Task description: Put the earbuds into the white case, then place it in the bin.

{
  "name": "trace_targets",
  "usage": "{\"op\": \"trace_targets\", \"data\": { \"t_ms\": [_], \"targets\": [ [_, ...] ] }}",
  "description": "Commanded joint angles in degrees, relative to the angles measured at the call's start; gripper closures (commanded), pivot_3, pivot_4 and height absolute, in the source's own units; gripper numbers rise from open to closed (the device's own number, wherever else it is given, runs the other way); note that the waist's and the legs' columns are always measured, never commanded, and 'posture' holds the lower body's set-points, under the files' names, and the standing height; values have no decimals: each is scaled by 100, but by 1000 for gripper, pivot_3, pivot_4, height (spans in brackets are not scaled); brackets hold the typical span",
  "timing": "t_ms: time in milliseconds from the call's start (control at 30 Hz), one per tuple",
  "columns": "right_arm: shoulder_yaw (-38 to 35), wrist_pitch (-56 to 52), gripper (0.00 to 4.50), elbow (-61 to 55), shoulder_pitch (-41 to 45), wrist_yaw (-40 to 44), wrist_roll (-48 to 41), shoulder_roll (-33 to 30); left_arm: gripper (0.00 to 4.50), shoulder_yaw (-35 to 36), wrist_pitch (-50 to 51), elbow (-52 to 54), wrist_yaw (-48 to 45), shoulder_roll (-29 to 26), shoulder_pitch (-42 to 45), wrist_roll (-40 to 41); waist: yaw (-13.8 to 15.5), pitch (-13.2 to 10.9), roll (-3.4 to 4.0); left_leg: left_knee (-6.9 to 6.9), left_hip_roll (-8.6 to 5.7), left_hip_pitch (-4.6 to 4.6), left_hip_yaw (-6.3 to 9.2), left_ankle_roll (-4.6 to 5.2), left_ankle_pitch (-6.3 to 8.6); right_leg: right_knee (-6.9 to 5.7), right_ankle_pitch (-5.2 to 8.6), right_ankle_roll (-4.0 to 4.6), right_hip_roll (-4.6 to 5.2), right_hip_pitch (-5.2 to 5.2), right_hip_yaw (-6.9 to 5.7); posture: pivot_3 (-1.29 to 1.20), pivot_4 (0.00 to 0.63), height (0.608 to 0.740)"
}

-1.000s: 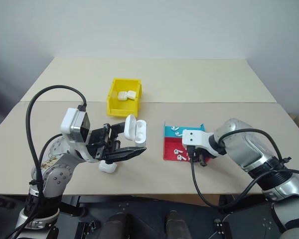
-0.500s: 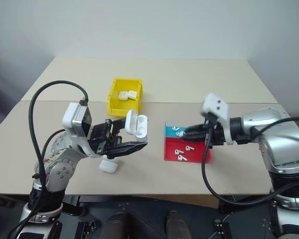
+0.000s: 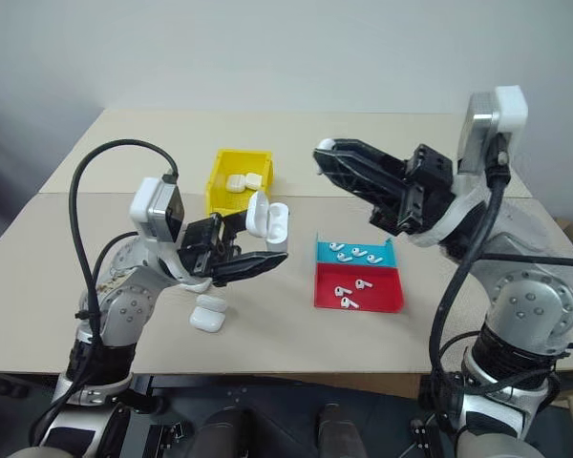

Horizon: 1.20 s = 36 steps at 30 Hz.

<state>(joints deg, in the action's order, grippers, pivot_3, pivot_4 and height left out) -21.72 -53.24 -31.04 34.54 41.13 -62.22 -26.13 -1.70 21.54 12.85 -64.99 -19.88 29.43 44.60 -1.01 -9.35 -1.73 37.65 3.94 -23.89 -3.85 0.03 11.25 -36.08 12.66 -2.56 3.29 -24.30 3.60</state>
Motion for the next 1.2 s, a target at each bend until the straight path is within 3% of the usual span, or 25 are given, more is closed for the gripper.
{"op": "trace_targets", "data": {
  "t_ms": [33, 300, 1067, 1200],
  "targets": [
    [274, 187, 3894, -273, -47, -184, -262, -14, 1729, -54, -91, 82, -19, 63, 120, -41, -4, 0, 0, 0, 0, 0, 0, 0, 0, 0, 0, 1, 0, 0, 0, 0, 150, 740],
    [1028, 586, 3894, -196, -140, -339, 341, -130, 1729, -81, -109, 138, 8, 117, 147, -125, -3, 0, 0, 0, 0, 0, 1, 0, 0, 0, 6, 10, 0, -1, 0, 0, 150, 740],
    [1307, 1075, 3894, -222, -502, -166, 660, -812, 1729, -83, -166, 102, -39, 107, 178, -150, 2, 0, 0, 0, 0, -14, 3, 0, 0, 8, 10, 16, 0, -8, -3, 0, 150, 740],
    [1366, 1175, 2570, -193, -504, -37, 725, -884, 1729, -80, -179, 104, -42, 128, 167, -180, 3, 0, 0, 0, 0, -16, 3, 0, 0, 8, 10, 16, 1, -9, -4, 0, 150, 740]
  ]
}}
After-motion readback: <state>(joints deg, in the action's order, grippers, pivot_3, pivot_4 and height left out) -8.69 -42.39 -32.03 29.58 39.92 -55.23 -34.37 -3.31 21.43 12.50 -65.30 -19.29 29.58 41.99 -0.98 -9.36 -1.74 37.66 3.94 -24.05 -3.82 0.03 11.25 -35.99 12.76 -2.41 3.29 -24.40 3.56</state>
